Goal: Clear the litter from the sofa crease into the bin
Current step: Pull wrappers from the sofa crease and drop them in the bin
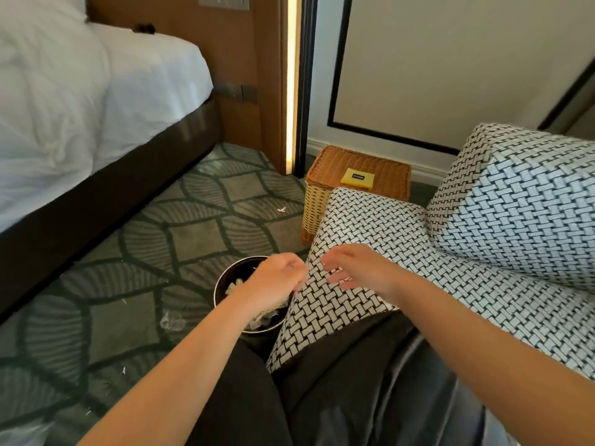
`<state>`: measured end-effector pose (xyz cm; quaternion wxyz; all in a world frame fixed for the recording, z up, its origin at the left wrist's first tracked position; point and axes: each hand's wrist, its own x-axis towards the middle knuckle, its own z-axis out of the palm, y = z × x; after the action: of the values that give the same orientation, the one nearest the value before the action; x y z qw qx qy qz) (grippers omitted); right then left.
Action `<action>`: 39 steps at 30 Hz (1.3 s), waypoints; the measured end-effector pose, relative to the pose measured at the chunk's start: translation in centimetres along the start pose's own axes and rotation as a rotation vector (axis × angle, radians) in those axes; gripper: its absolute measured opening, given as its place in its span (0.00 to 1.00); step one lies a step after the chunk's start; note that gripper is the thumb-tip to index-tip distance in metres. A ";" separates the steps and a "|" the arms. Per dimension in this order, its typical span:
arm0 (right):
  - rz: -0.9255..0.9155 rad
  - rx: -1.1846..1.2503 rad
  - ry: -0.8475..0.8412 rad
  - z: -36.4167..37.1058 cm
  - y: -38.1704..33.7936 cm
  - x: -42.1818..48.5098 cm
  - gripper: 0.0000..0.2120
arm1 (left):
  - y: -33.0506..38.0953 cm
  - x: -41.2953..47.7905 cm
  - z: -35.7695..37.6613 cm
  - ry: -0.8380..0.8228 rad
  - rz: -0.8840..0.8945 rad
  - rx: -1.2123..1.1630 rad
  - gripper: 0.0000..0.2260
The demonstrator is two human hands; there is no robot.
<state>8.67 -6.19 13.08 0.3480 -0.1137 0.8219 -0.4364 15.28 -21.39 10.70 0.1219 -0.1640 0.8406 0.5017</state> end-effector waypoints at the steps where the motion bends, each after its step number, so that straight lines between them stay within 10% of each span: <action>1: -0.014 0.008 0.008 -0.9 0.5 -1.5 0.12 | 1.2 -0.9 0.7 -0.020 0.049 0.029 0.09; 14: 0.054 0.107 0.407 -10.3 15.8 -20.8 0.09 | 11.8 -9.7 15.4 -0.354 0.514 0.268 0.11; 29: 0.470 0.281 0.954 -6.7 36.2 -34.6 0.07 | 12.3 -14.2 34.5 -0.790 0.514 0.456 0.14; 39: 0.820 -0.402 1.179 -5.0 42.1 -39.1 0.21 | 8.1 -16.3 42.7 -0.748 0.587 0.570 0.18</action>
<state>38.89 41.15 -0.06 -0.0431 0.3934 0.9127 -0.1013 28.69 22.43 3.29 0.3067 0.3058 0.8530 0.2912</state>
